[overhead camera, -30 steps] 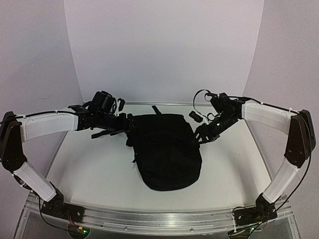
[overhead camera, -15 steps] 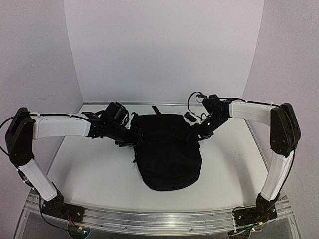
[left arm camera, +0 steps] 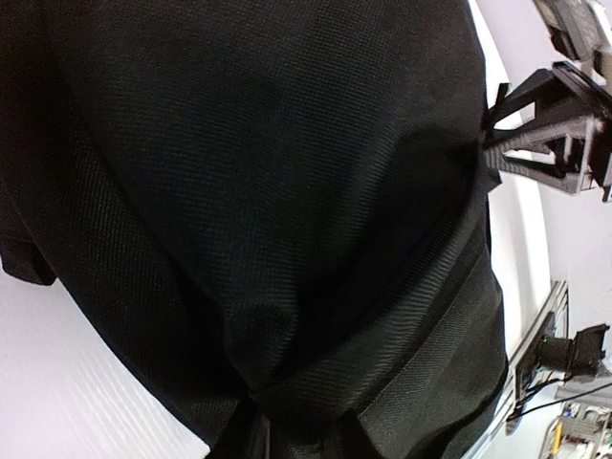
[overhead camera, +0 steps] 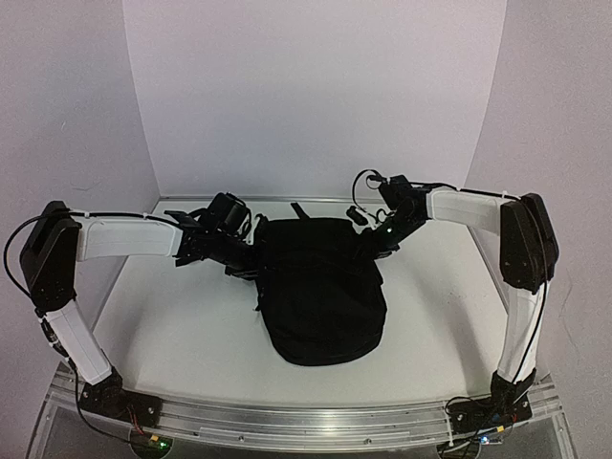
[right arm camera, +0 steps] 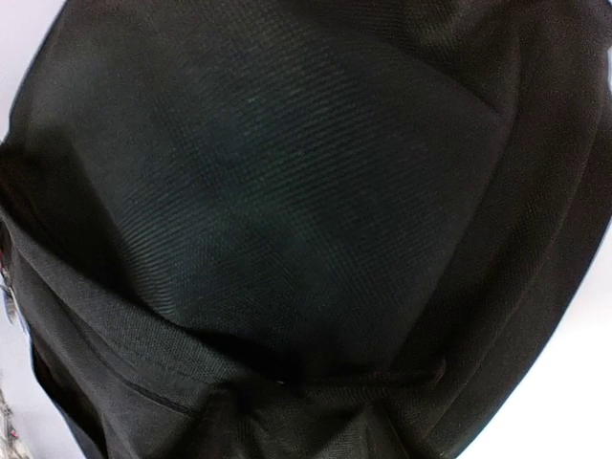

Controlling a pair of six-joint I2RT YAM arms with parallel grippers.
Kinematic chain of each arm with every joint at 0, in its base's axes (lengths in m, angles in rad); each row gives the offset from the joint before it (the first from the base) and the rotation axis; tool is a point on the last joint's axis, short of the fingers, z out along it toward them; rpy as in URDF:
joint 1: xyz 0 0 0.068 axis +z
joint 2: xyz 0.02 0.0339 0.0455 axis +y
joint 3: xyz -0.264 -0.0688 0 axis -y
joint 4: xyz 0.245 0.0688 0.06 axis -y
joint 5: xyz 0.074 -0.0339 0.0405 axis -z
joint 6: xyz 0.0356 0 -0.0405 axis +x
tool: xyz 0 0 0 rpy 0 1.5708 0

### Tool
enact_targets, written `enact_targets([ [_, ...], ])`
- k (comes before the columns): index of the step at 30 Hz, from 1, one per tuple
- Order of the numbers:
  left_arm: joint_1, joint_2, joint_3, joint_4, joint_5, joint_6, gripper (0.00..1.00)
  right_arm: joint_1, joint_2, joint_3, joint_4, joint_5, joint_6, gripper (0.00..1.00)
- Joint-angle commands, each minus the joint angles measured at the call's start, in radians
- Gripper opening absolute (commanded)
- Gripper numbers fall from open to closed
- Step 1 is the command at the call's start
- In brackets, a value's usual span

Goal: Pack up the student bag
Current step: Adjust the student bag at the center of the board.

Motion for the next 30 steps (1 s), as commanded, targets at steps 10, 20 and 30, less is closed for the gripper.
enact_targets([
  [10, 0.043, -0.106, 0.0, -0.212, -0.029, 0.174, 0.0, -0.067, -0.116, 0.041, -0.09, 0.097, -0.084, 0.0],
  [20, 0.127, -0.054, 0.115, -0.319, -0.024, 0.301, 0.01, -0.038, -0.07, 0.146, -0.254, -0.015, -0.155, 0.01],
  [30, 0.135, -0.122, 0.033, -0.133, 0.007, 0.084, 0.75, -0.049, -0.127, 0.048, -0.235, -0.03, -0.019, 0.8],
])
